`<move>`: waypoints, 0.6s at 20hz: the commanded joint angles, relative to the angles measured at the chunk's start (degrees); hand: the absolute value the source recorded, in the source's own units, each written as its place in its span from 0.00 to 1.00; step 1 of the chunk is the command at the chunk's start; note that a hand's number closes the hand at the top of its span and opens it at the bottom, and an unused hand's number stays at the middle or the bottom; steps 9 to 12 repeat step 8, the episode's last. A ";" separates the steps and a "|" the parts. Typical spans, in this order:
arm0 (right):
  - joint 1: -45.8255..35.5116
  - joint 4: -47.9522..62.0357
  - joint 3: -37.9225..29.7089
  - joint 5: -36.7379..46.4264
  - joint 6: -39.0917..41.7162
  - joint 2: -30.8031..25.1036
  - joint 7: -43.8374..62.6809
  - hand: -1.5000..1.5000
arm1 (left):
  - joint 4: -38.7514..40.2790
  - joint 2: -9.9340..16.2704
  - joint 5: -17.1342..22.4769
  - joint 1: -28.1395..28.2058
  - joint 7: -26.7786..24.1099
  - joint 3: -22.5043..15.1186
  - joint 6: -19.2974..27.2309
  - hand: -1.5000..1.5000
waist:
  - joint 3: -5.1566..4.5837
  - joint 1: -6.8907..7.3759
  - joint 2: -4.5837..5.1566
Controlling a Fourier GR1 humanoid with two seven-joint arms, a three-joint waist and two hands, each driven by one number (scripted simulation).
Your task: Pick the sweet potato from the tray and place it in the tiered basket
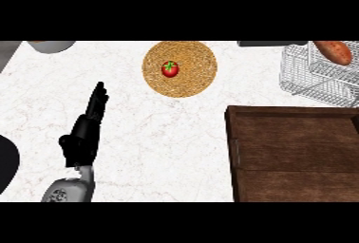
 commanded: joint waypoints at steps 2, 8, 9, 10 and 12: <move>10.07 -13.56 -8.05 -8.39 7.49 -0.76 0.11 0.00 | -0.32 0.43 0.31 0.73 0.51 1.42 0.60 0.50 | -0.03 -1.49 -0.43; 26.25 -24.02 -22.45 -20.81 19.82 0.59 -6.65 0.00 | 0.01 0.22 0.49 3.70 -2.85 0.93 0.21 0.50 | 0.02 -2.39 -0.34; 26.25 -24.02 -22.45 -20.81 19.82 0.59 -6.65 0.00 | 0.01 0.22 0.49 3.70 -2.85 0.93 0.21 0.50 | 0.02 -2.39 -0.34; 26.25 -24.02 -22.45 -20.81 19.82 0.59 -6.65 0.00 | 0.01 0.22 0.49 3.70 -2.85 0.93 0.21 0.50 | 0.02 -2.39 -0.34; 26.25 -24.02 -22.45 -20.81 19.82 0.59 -6.65 0.00 | 0.01 0.22 0.49 3.70 -2.85 0.93 0.21 0.50 | 0.02 -2.39 -0.34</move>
